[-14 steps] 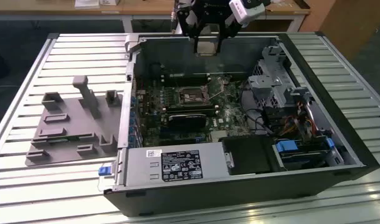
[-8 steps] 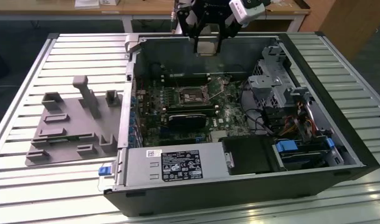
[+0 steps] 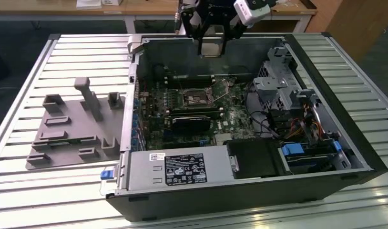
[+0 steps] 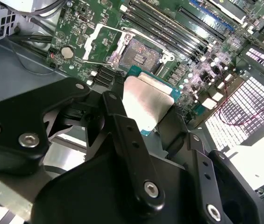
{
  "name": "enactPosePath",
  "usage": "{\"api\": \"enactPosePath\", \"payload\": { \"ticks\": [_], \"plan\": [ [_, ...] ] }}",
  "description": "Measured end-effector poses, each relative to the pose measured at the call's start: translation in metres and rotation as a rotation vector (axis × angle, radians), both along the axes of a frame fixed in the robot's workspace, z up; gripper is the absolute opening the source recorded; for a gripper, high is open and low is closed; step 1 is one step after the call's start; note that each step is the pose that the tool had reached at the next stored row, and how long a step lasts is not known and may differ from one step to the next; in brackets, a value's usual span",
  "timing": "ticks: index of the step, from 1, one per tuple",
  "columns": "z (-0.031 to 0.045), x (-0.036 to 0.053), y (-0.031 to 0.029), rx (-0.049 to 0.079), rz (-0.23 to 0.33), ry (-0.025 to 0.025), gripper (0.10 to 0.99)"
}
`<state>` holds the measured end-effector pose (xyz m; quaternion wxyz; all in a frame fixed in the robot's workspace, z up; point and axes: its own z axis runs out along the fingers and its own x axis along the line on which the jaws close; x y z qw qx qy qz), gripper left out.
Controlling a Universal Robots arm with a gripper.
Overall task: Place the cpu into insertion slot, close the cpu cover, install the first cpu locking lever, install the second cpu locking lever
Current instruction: 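Place the cpu into insertion slot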
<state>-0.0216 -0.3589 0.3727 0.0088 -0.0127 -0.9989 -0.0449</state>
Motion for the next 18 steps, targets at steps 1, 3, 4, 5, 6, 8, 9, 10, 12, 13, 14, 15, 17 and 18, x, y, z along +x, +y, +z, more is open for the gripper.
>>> {"api": "enactPosePath", "payload": {
  "ticks": [1,3,4,5,6,8,9,10,12,13,14,15,17,18],
  "plan": [
    [-0.001,-0.0001,0.0,0.0,0.0,-0.0008,0.537],
    [-0.0032,-0.0003,0.0,0.0,0.0,-0.0035,0.537],
    [-0.0045,-0.0004,0.0001,-0.001,0.0,-0.0055,0.537],
    [-0.0057,-0.0005,0.0001,-0.001,0.0,-0.0073,0.537],
    [-0.0072,-0.0008,0.0002,-0.001,0.0,-0.0098,0.537],
    [-0.0102,-0.0016,0.0004,-0.001,0.0,-0.0149,0.537],
    [-0.0115,-0.0025,0.0005,-0.002,0.0,-0.0177,0.537],
    [-0.0129,-0.0032,0.0006,-0.002,0.0,-0.0198,0.537],
    [-0.0158,-0.0044,0.0007,-0.002,0.0,-0.0235,0.537],
    [-0.0173,-0.005,0.0009,-0.002,0.0,-0.0254,0.537],
    [-0.0186,-0.0056,0.001,-0.002,0.0,-0.0268,0.537],
    [-0.0197,-0.0061,0.0011,-0.002,0.0,-0.0274,0.537],
    [-0.0217,-0.0067,0.0014,-0.002,0.0,-0.0283,0.537],
    [-0.0226,-0.007,0.0016,-0.002,0.0,-0.0286,0.537]
  ]
}}
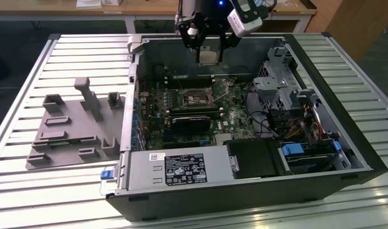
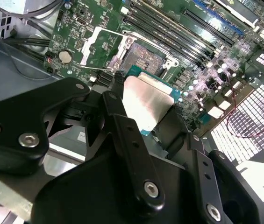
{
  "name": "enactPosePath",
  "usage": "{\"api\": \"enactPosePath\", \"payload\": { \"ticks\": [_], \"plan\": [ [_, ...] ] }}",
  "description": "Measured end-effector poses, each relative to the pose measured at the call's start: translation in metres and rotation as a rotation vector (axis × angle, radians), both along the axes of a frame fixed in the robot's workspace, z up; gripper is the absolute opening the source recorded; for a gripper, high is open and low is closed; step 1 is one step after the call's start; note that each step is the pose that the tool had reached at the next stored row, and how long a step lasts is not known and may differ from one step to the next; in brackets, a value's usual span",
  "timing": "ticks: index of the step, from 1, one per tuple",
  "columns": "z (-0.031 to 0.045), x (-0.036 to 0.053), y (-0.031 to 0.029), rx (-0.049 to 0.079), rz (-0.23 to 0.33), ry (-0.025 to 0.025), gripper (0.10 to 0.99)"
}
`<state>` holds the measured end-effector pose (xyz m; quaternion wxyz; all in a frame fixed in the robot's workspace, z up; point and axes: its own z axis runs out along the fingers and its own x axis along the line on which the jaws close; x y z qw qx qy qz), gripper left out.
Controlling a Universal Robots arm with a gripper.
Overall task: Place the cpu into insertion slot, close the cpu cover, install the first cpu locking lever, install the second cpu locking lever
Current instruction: 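Place the cpu into insertion slot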
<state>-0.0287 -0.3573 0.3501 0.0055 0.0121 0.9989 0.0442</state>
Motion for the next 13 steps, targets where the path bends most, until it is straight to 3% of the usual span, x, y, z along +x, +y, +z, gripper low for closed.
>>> {"api": "enactPosePath", "payload": {
  "ticks": [13],
  "plan": [
    [-0.0129,-0.0048,0.0006,-0.002,0.0,-0.0017,0.537]
  ]
}}
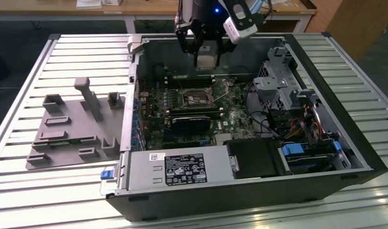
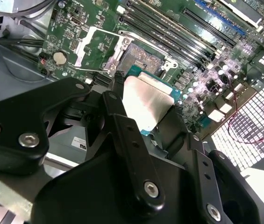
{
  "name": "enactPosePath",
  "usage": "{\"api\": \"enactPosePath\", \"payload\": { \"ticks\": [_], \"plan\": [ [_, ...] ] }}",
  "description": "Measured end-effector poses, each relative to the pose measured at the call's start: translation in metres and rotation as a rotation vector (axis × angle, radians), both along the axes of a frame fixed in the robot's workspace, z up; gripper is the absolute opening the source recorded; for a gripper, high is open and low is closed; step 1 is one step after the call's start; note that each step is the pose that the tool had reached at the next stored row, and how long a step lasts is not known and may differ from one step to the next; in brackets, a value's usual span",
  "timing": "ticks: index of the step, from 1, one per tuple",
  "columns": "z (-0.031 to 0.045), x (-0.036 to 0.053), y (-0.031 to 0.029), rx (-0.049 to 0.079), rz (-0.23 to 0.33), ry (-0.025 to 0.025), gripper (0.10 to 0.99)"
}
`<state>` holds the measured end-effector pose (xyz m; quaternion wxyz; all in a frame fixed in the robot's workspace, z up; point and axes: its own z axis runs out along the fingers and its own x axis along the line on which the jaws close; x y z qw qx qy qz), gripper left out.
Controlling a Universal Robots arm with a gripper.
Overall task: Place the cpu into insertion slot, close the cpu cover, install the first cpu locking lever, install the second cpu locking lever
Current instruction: 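Place the cpu into insertion slot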
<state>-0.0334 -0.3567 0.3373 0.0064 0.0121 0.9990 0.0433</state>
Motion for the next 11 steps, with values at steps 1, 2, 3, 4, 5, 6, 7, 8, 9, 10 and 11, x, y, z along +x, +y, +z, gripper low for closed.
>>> {"api": "enactPosePath", "payload": {
  "ticks": [1,2,3,4,5,6,7,8,9,10,11],
  "plan": [
    [-0.0011,-0.0002,0.0,0.0,0.0,-0.0002,0.537],
    [-0.0025,-0.0005,0.0,0.0,0.0,-0.0005,0.537],
    [-0.0038,-0.0008,0.0,0.0,0.0,-0.0011,0.537],
    [-0.0052,-0.001,0.0,0.0,0.0,-0.0018,0.537],
    [-0.0067,-0.0012,0.0,0.0,0.0,-0.0025,0.537],
    [-0.0081,-0.0016,0.0001,0.0,0.0,-0.0032,0.537],
    [-0.0093,-0.0019,0.0001,0.0,0.0,-0.0036,0.537],
    [-0.0106,-0.0022,0.0001,0.0,0.0,-0.0041,0.537],
    [-0.0116,-0.0025,0.0001,0.0,0.0,-0.0045,0.537],
    [-0.0125,-0.0029,0.0002,0.0,0.0,-0.0048,0.537],
    [-0.0134,-0.0034,0.0003,0.0,0.0,-0.0052,0.537]
  ]
}}
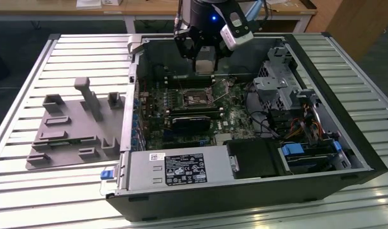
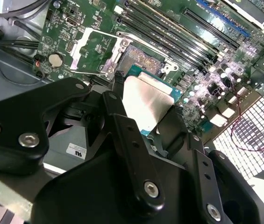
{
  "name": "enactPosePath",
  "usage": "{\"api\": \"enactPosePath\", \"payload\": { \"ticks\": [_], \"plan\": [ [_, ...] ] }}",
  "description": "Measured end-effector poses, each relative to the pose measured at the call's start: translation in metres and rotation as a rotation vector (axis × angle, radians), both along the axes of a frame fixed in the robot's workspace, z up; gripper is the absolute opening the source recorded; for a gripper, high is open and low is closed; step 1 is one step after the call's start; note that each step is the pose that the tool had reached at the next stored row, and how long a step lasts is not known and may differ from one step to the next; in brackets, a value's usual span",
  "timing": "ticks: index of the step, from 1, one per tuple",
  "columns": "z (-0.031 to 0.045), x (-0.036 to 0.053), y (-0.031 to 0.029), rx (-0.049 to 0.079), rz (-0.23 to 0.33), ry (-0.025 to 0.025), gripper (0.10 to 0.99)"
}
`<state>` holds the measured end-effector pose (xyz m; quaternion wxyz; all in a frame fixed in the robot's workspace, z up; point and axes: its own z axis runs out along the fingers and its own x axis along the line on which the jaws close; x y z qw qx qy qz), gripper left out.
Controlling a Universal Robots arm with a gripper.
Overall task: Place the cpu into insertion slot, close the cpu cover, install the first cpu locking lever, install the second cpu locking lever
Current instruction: 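Place the cpu into insertion slot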
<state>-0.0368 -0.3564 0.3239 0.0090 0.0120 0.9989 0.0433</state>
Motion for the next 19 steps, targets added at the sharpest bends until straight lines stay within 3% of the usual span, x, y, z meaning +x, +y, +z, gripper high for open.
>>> {"api": "enactPosePath", "payload": {
  "ticks": [19],
  "plan": [
    [-0.0216,-0.0027,0.001,-0.001,0.0,-0.0022,0.537]
  ]
}}
